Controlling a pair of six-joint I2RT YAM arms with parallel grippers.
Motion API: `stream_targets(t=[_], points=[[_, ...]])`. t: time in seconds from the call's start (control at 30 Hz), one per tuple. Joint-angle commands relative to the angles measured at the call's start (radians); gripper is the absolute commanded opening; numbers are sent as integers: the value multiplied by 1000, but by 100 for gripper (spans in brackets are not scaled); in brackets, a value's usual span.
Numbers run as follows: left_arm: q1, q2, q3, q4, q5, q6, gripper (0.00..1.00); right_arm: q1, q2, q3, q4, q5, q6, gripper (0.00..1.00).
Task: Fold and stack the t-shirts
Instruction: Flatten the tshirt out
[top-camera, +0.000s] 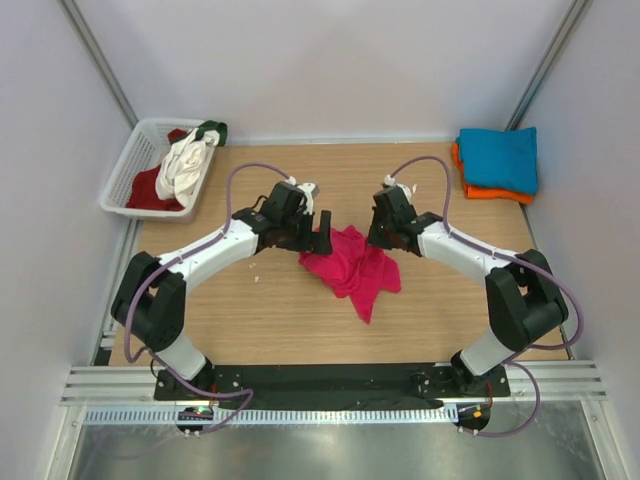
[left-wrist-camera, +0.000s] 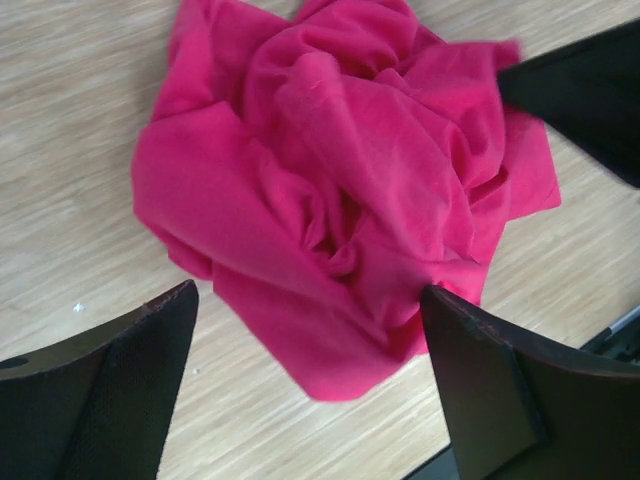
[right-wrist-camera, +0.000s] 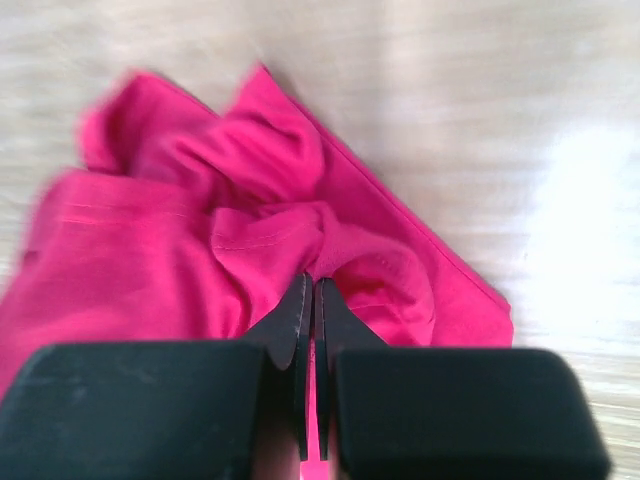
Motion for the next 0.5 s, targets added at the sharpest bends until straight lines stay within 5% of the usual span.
stream_targets(t=[0.0, 0.07, 0.1, 0.47], points=[[-20, 40, 61, 74, -44, 12, 90, 4, -107, 141, -87, 101, -84, 1], [-23, 66, 66, 92, -69, -5, 47, 4, -139, 207, -120, 152, -126, 1], [-23, 80, 75, 92, -88, -16, 0, 4, -161, 248, -152, 165, -135, 1], [-18, -274, 346, -216, -588, 91, 0, 3, -94, 716, -327, 230, -232, 1]])
